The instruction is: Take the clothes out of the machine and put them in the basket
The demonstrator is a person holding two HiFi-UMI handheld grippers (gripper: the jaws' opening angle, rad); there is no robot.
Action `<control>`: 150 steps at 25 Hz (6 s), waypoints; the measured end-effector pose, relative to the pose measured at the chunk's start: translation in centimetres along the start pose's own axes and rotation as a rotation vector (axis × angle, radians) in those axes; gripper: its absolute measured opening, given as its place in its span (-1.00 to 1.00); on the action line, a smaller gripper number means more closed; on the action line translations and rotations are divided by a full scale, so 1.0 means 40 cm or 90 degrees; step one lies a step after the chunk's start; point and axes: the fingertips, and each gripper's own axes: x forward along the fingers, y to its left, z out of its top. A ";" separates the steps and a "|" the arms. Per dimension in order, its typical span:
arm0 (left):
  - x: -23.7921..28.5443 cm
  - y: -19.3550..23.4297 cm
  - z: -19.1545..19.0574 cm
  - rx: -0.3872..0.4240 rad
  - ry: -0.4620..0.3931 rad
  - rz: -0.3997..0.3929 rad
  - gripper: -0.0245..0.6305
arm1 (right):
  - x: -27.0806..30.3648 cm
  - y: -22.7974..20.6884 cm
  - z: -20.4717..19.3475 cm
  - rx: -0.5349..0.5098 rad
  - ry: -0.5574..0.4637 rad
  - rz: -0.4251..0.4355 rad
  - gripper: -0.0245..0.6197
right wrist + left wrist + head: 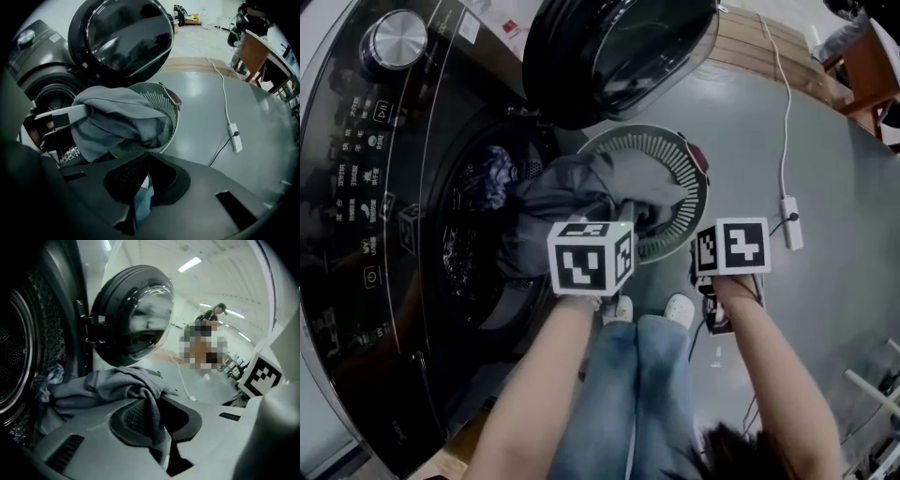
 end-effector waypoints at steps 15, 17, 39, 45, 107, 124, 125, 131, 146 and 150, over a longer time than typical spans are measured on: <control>0.025 -0.001 -0.003 -0.032 0.017 0.007 0.15 | -0.021 -0.021 -0.006 0.040 -0.024 0.014 -0.91; 0.023 0.029 -0.019 -0.022 0.024 0.039 0.29 | -0.017 -0.022 -0.013 0.037 -0.019 0.012 -0.91; -0.123 0.585 -0.292 -0.002 0.195 0.425 0.64 | 0.051 0.048 -0.014 -0.003 -0.027 -0.005 -0.91; -0.090 0.652 -0.341 -0.002 0.238 0.428 0.65 | 0.085 0.064 -0.032 -0.033 -0.021 -0.016 -0.91; 0.078 0.030 -0.031 0.068 0.041 0.023 0.49 | 0.044 -0.053 -0.071 -0.038 -0.005 -0.073 -0.91; -0.082 0.499 -0.098 0.106 0.052 0.451 0.50 | 0.110 0.018 -0.075 -0.062 0.003 -0.050 -0.91; -0.099 0.528 -0.091 0.100 0.041 0.483 0.50 | 0.114 0.021 -0.081 -0.064 0.006 -0.049 -0.91; -0.164 0.659 -0.090 0.061 0.041 0.599 0.50 | 0.142 0.025 -0.112 -0.085 0.026 -0.048 -0.91; -0.106 0.837 -0.098 0.033 0.089 0.662 0.34 | 0.215 0.048 -0.036 -0.115 0.008 -0.014 -0.91; -0.049 0.885 -0.117 -0.016 0.097 0.604 0.12 | 0.233 0.063 0.003 -0.140 -0.007 -0.008 -0.91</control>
